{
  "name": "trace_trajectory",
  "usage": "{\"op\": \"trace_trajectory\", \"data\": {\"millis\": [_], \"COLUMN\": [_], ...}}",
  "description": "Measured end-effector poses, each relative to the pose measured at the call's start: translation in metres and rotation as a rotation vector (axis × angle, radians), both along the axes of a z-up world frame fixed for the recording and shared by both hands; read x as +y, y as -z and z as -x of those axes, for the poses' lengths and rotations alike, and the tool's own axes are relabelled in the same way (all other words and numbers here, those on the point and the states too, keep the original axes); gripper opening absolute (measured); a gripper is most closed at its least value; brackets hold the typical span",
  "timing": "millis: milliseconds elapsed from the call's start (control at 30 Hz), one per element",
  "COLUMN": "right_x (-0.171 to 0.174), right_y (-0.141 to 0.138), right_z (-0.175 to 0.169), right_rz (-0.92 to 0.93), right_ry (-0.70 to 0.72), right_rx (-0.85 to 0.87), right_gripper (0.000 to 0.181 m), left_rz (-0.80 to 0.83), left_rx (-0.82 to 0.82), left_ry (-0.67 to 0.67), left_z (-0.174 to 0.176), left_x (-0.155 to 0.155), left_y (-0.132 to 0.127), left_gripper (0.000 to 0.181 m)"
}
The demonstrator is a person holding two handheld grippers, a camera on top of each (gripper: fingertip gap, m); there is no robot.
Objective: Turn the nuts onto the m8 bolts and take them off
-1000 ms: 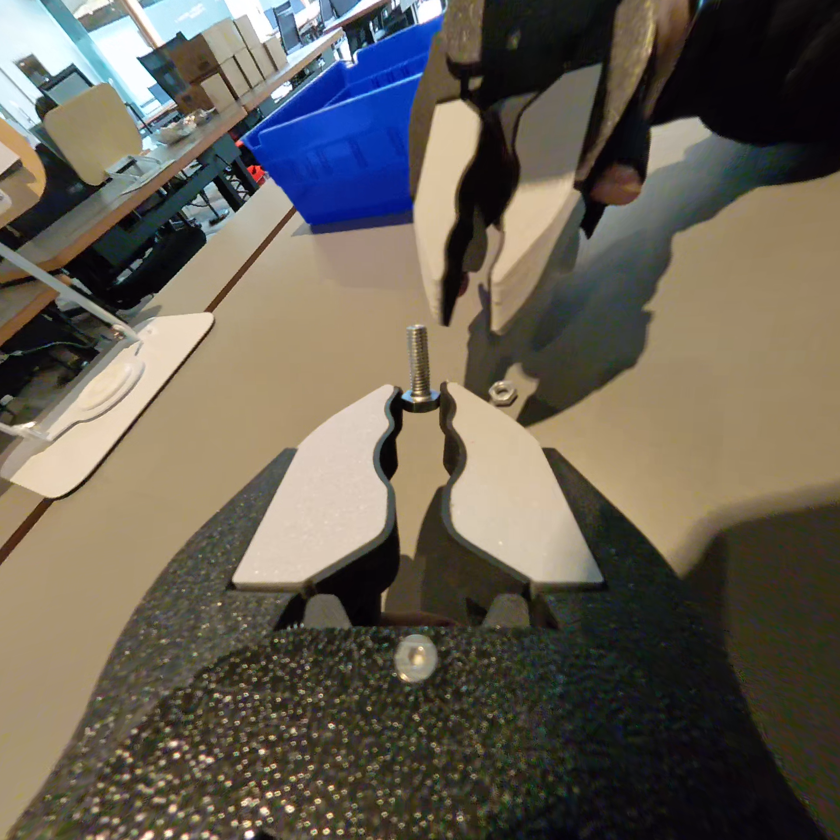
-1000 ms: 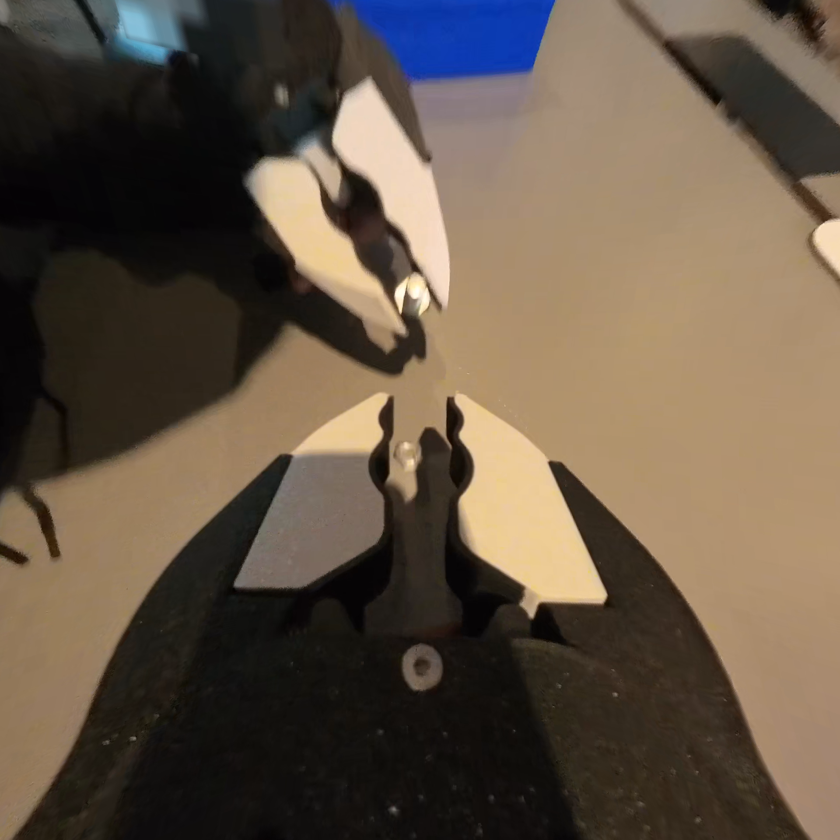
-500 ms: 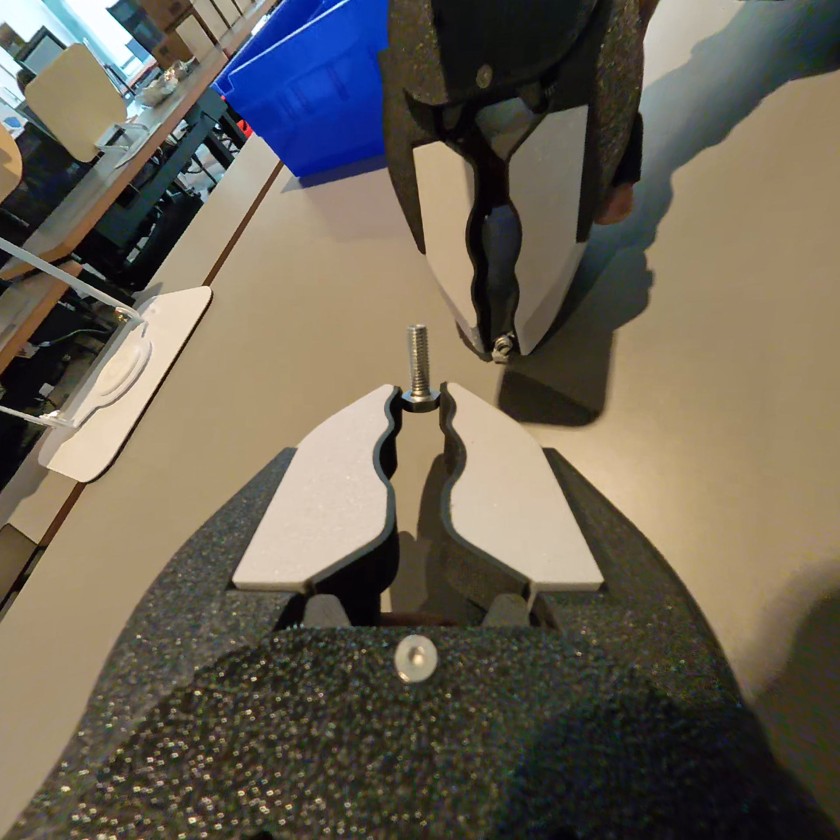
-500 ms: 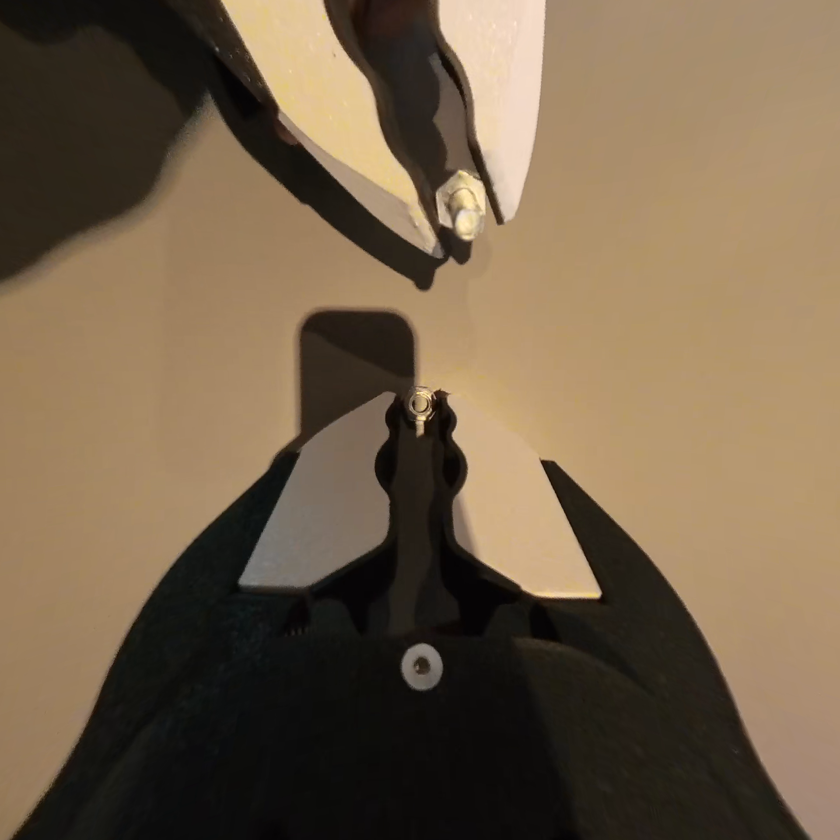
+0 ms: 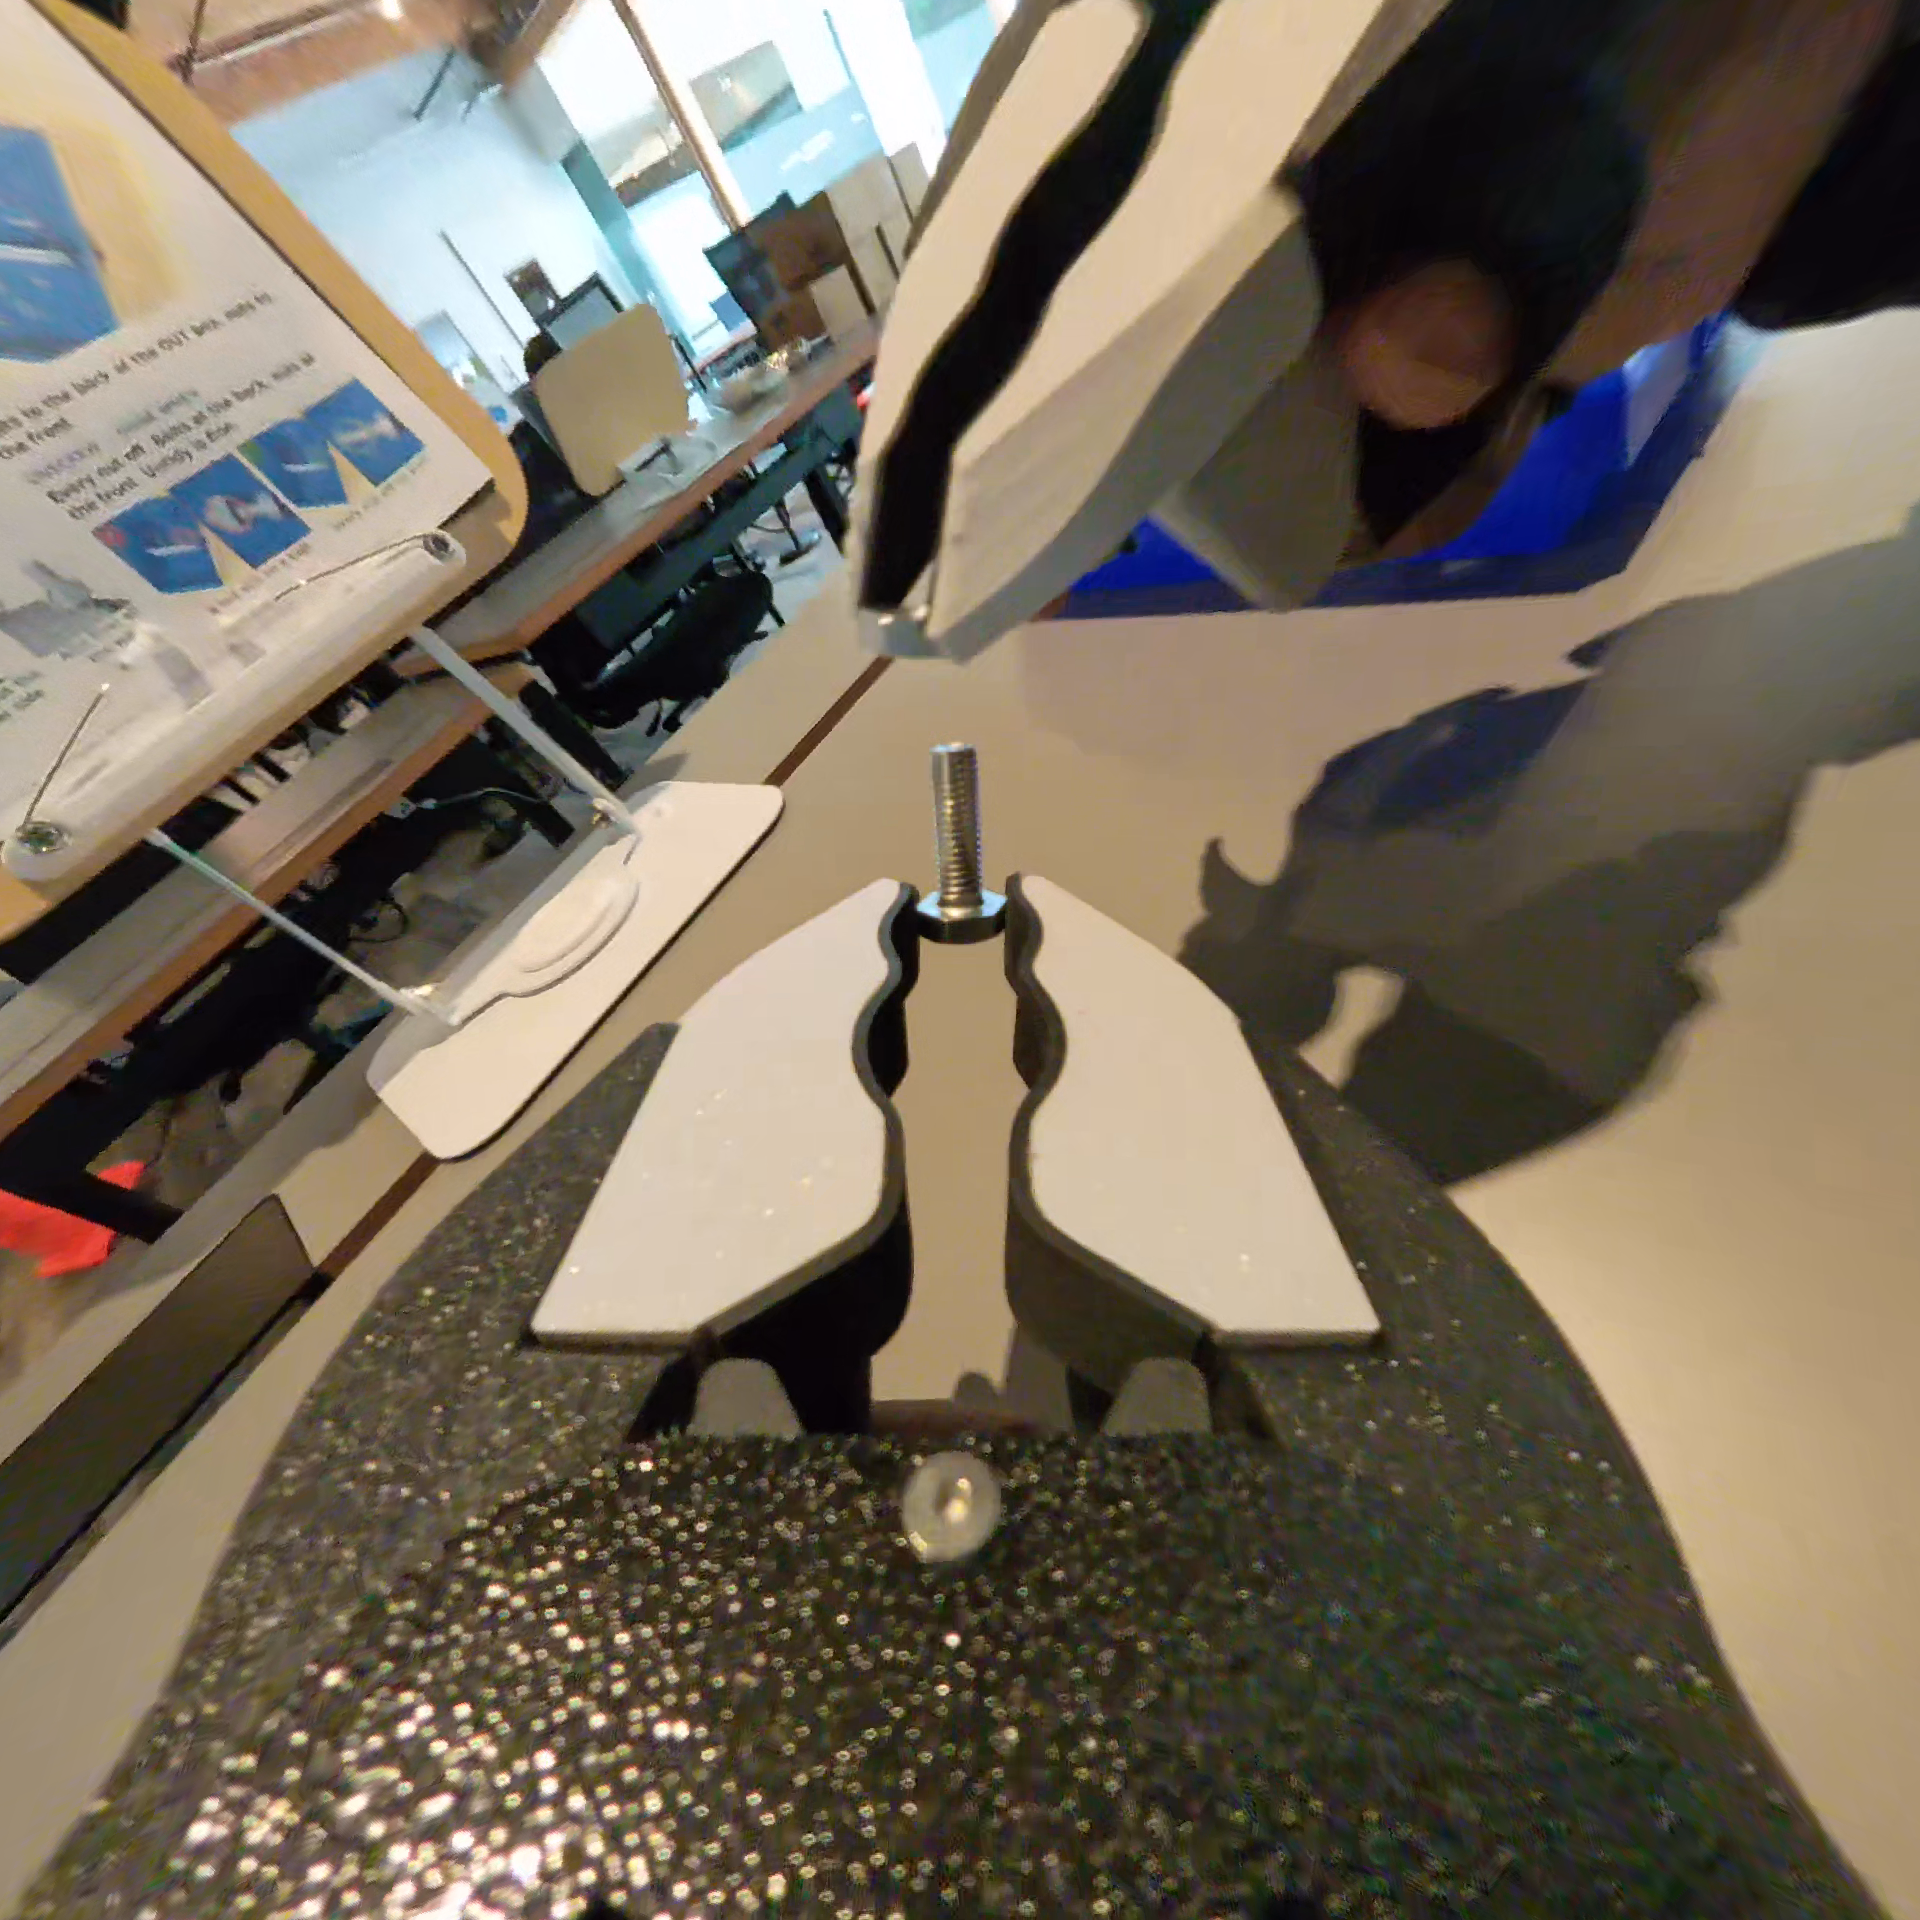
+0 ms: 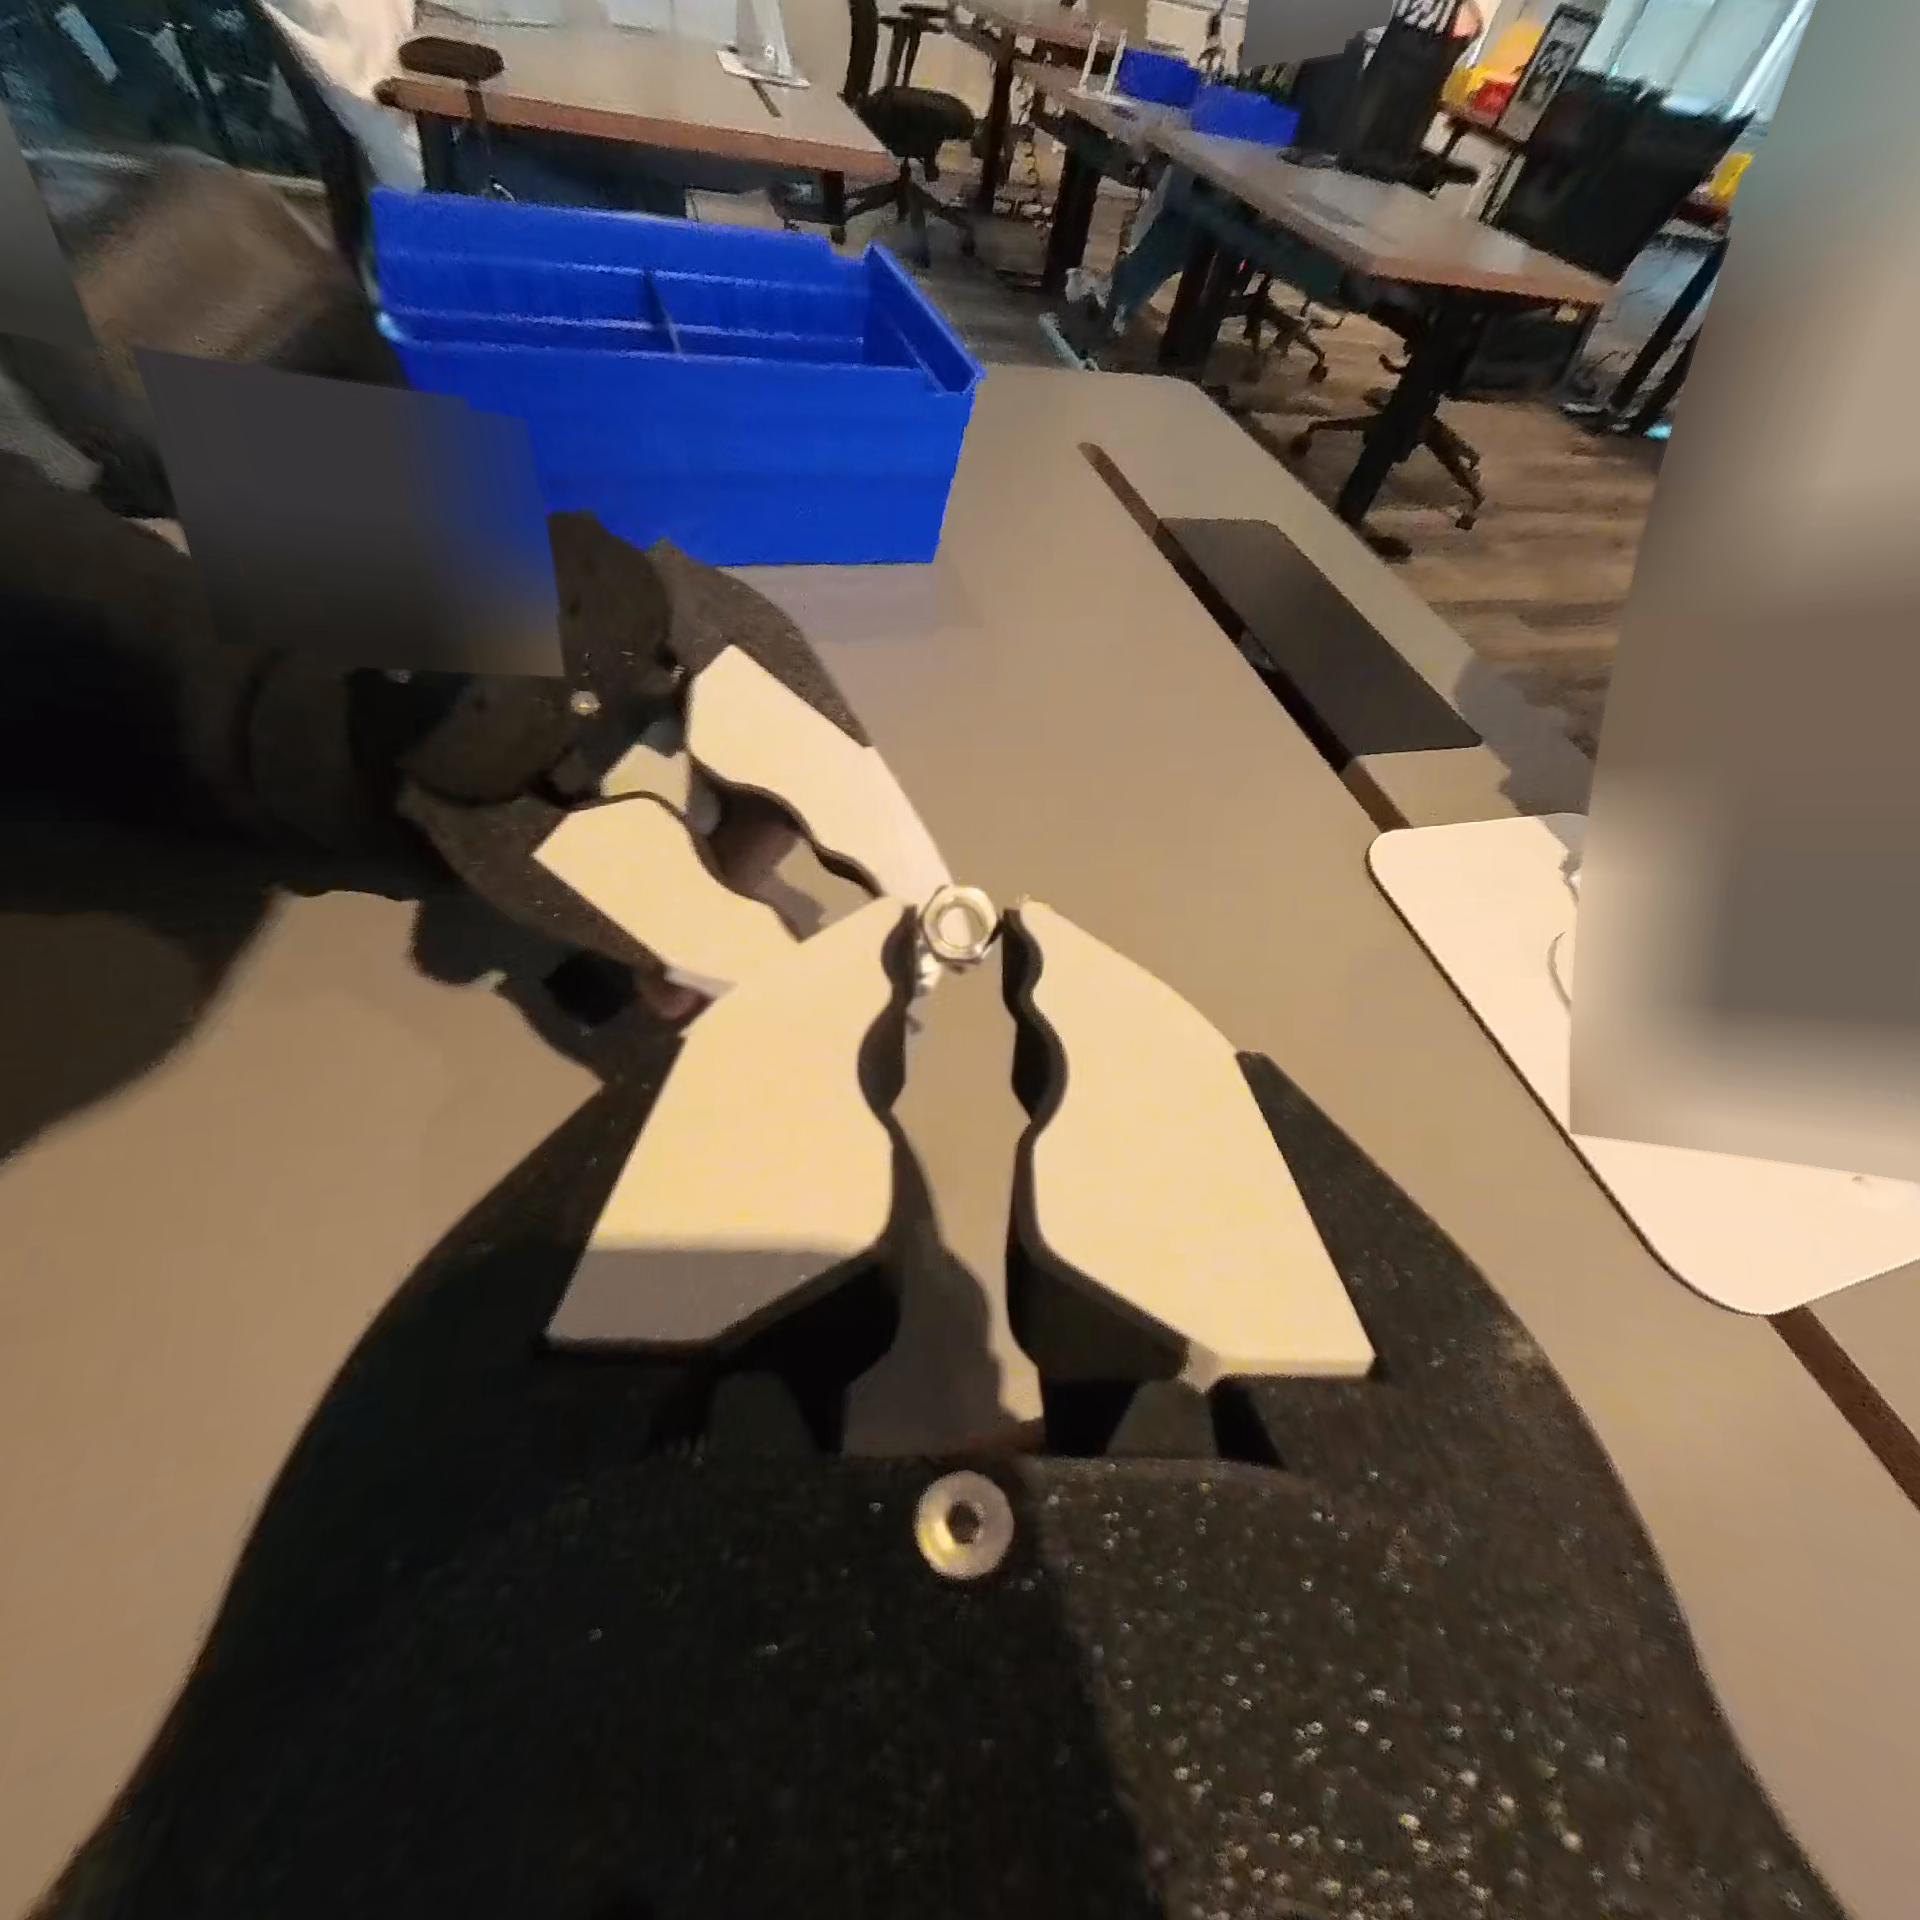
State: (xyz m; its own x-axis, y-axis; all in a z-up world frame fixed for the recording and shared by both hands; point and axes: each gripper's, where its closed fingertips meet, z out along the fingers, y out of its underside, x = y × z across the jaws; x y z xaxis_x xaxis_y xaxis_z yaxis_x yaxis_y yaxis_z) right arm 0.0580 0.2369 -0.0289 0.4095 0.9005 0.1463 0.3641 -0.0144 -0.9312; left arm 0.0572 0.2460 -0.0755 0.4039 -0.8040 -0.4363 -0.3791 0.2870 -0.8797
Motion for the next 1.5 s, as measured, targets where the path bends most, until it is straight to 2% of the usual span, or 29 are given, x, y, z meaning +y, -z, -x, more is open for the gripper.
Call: {"op": "trace_trajectory", "data": {"millis": [100,367,800,1033,1167,1267,1500], "right_x": [-0.005,-0.013,-0.018,-0.014,-0.009,-0.01,-0.012], "right_y": [0.008,0.014,0.027,0.025,0.028,0.029,0.026], "right_z": [0.001,0.006,0.01,0.012,0.013,0.014,0.013], "right_rz": [-0.016,0.005,0.028,0.1,0.225,0.264,0.184], "right_ry": [-0.014,-0.059,-0.058,0.031,0.15,0.185,0.124], "right_rx": [-0.006,-0.029,-0.111,-0.091,-0.045,-0.032,-0.077], "right_gripper": [0.015,0.015,0.015,0.015,0.015,0.016,0.019], "left_rz": [-0.093,-0.017,-0.129,-0.293,-0.386,-0.342,-0.091], "left_rx": [0.027,0.01,0.081,0.138,0.205,0.193,0.081], "left_ry": [0.0,-0.02,-0.023,-0.115,-0.188,-0.169,-0.073], "left_z": [0.003,0.01,0.007,0.014,0.018,0.017,0.01], "left_x": [-0.012,-0.006,-0.011,-0.005,0.001,0.001,-0.006], "left_y": [0.002,0.008,0.009,0.002,0.002,0.005,0.011], "left_gripper": [0.015,0.015,0.015,0.015,0.015,0.015,0.015]}}
